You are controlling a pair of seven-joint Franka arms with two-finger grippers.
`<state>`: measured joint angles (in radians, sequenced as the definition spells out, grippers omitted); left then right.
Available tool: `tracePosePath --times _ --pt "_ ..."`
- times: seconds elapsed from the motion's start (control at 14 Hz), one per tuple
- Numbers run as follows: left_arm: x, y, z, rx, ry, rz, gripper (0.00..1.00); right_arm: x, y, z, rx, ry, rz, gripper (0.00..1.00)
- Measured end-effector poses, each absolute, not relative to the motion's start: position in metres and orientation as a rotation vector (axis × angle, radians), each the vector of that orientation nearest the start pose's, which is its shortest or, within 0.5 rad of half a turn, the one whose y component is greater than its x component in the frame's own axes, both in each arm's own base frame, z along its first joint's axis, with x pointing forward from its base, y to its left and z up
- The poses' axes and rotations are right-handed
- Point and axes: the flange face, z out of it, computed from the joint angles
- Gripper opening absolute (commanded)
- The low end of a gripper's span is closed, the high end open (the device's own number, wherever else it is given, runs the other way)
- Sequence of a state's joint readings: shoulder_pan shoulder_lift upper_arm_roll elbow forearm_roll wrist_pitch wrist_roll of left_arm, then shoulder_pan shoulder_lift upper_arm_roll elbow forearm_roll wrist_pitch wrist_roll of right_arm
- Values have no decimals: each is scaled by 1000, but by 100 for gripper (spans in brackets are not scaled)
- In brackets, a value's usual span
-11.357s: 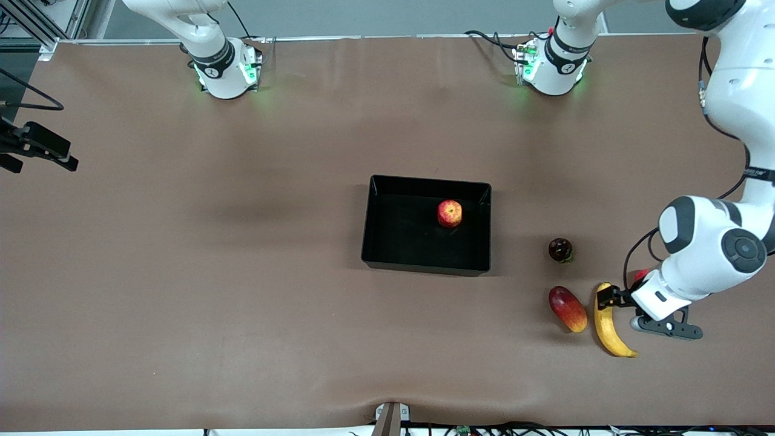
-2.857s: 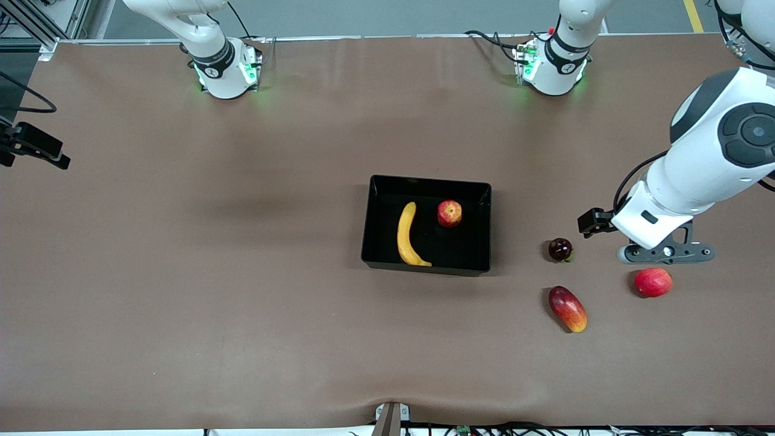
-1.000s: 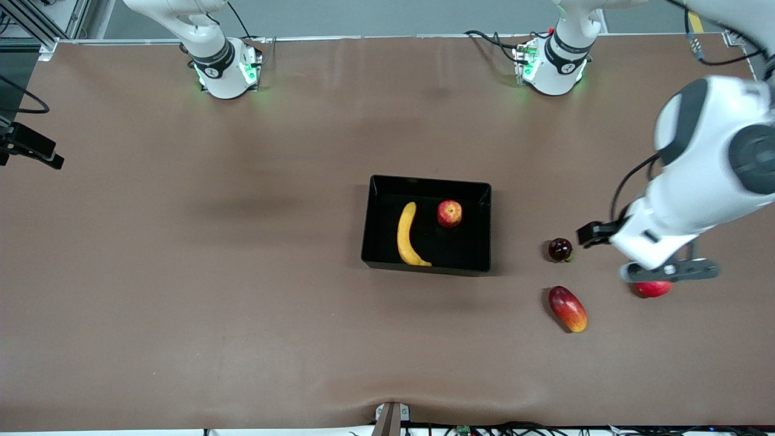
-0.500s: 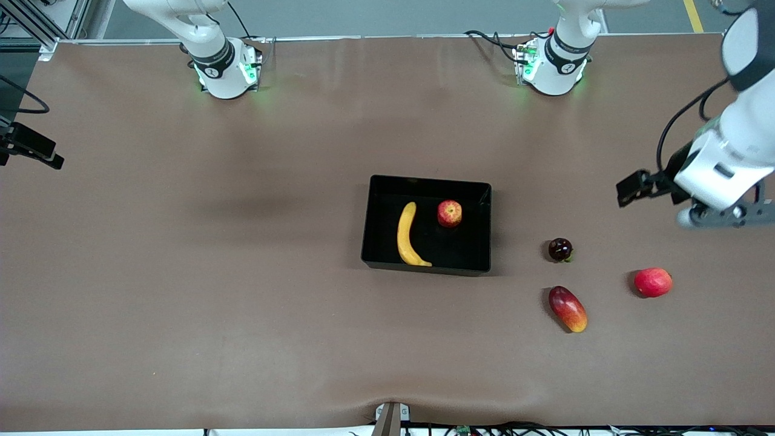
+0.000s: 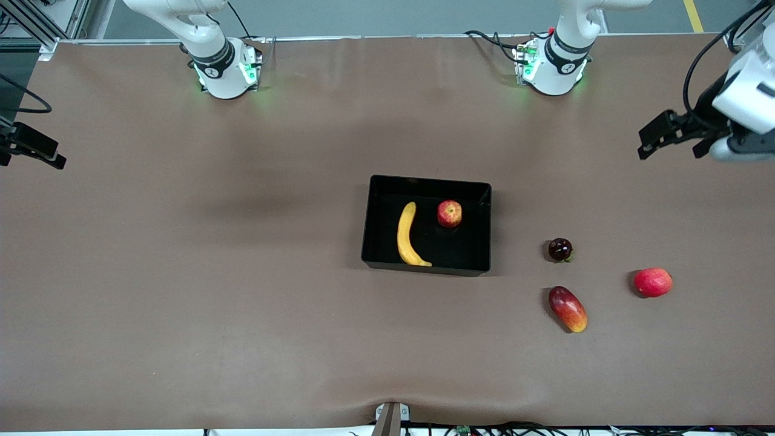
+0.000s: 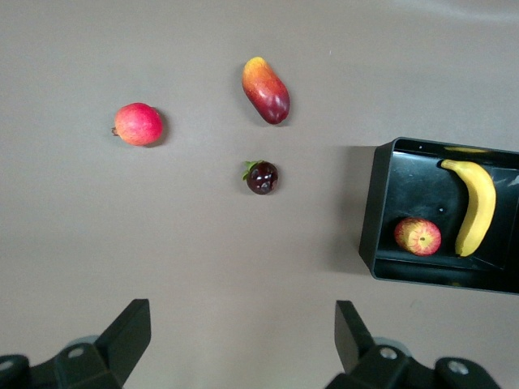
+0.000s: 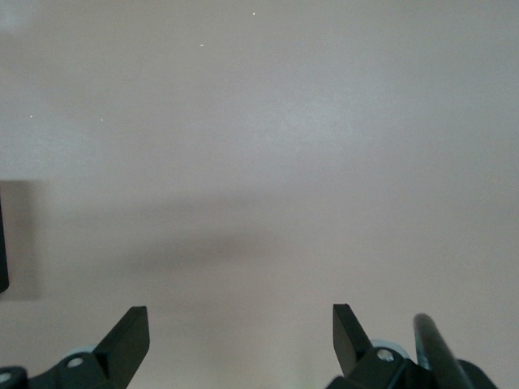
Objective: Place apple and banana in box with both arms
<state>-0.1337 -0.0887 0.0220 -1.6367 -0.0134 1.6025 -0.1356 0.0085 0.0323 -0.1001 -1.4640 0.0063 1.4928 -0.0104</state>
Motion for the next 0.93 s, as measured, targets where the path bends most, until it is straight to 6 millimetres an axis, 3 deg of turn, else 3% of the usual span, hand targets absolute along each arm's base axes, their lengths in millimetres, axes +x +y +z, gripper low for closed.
tracePosePath --times 0.29,0.93 --pt "513 -59 653 -3155 20 -107 100 555 -49 650 -3136 127 5 100" --pt "509 -65 649 -3112 82 -65 100 555 -49 650 -3136 126 5 100"
